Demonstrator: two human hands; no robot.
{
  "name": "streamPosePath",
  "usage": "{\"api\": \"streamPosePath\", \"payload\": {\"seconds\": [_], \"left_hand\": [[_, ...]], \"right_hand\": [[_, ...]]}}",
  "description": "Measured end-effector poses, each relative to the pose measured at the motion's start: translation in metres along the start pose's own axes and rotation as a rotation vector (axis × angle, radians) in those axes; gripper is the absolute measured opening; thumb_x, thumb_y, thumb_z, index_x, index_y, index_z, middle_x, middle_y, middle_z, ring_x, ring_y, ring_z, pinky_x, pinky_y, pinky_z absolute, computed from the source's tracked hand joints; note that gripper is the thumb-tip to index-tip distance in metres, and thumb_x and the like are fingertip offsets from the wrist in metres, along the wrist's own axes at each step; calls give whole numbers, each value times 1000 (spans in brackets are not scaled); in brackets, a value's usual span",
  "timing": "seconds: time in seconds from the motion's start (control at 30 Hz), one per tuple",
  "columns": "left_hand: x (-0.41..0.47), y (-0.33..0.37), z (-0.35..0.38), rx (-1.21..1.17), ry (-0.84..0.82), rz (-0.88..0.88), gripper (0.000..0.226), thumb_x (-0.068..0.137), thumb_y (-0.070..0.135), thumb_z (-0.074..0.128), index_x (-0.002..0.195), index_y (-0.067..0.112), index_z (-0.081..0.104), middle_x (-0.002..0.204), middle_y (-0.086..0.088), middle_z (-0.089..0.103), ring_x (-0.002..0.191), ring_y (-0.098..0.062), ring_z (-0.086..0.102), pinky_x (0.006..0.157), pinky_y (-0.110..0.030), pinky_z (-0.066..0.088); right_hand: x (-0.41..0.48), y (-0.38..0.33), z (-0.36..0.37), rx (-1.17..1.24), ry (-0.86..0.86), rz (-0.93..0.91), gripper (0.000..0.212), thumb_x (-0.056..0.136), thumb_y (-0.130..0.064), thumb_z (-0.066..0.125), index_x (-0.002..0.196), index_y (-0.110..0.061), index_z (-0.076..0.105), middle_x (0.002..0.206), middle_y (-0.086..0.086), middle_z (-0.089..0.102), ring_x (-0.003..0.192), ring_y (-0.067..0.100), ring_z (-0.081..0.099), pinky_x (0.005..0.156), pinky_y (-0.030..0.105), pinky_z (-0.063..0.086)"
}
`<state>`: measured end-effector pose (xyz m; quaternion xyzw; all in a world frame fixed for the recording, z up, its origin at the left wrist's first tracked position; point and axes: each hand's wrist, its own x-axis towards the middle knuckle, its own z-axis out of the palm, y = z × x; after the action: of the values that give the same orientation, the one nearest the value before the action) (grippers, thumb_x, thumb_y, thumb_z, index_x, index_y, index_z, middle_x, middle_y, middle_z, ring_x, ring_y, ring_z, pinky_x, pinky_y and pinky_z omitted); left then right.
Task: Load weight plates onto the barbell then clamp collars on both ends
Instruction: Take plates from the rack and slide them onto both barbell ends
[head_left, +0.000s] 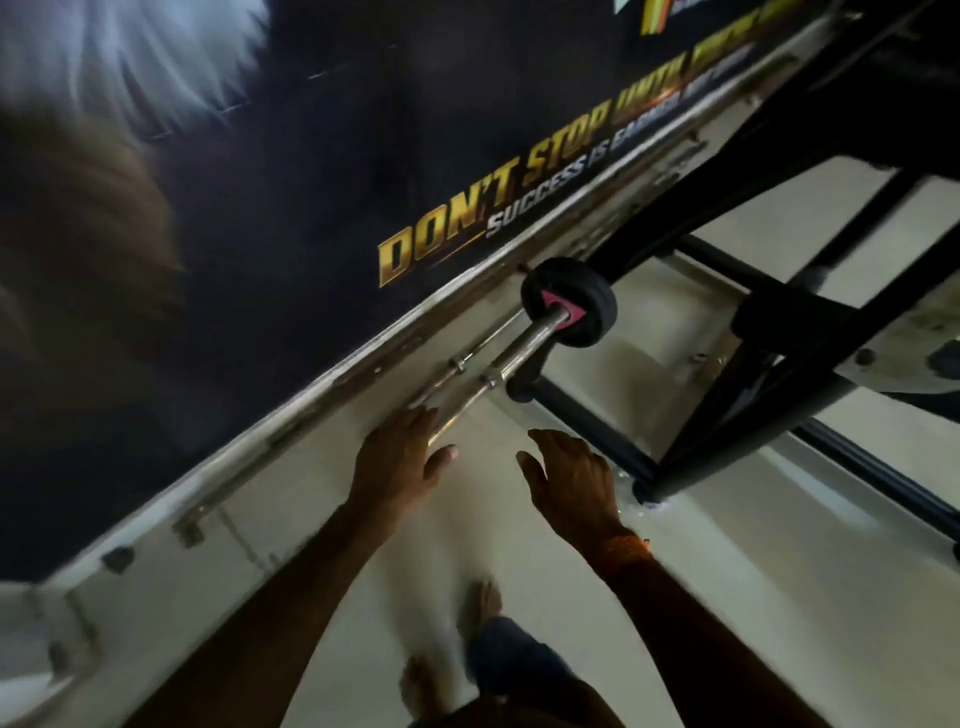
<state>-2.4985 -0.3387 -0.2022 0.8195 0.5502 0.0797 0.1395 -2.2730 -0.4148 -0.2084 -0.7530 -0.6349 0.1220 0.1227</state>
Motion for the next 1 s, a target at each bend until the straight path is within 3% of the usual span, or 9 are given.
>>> {"api": "streamPosePath", "payload": {"seconds": [0.23,0.33,0.4,0.57,0.73,0.83,1.0], "left_hand": [[145,-30,3,108,-106,164,61,91,58,46,129,14,62,116,-7,71,105,-25,68,83,-39,57],[204,-30,14,110,-111,254,64,92,60,41,138,18,55,124,-4,68,115,-23,64,89,-39,55],[246,-24,21,70,-118,285,63,94,60,39,141,20,52,129,-2,65,120,-22,61,94,-40,53],[325,-3,50,-88,-91,351,52,95,47,62,135,14,59,121,-6,69,111,-23,66,89,-35,55],[394,2,99,-205,-141,351,61,95,48,63,146,16,48,140,-8,59,125,-25,59,94,-37,53],[425,-1,133,-298,-165,260,70,95,54,58,154,21,38,151,-7,50,136,-24,51,104,-42,49],[460,7,170,-522,-147,288,63,93,37,70,148,19,46,140,-6,61,128,-20,56,96,-25,42]], "right_hand": [[116,17,7,25,69,174,45,99,-43,58,133,-15,62,130,9,67,120,31,63,98,47,51],[163,31,10,63,77,238,42,96,-41,62,130,-17,61,123,8,68,112,30,66,92,46,54],[193,42,9,95,81,295,39,96,-39,62,130,-19,60,122,6,67,110,29,65,91,44,53],[245,81,13,112,140,433,45,97,-32,64,138,-16,53,131,8,62,114,27,62,86,36,51],[286,124,40,158,214,570,53,95,-33,67,142,-14,49,141,9,56,122,27,59,89,32,50],[311,142,64,206,299,580,46,94,-31,68,135,-15,54,134,8,60,112,25,64,81,25,46],[338,153,104,289,473,631,37,90,-26,72,118,-14,52,115,5,59,86,17,63,69,29,57]]}}
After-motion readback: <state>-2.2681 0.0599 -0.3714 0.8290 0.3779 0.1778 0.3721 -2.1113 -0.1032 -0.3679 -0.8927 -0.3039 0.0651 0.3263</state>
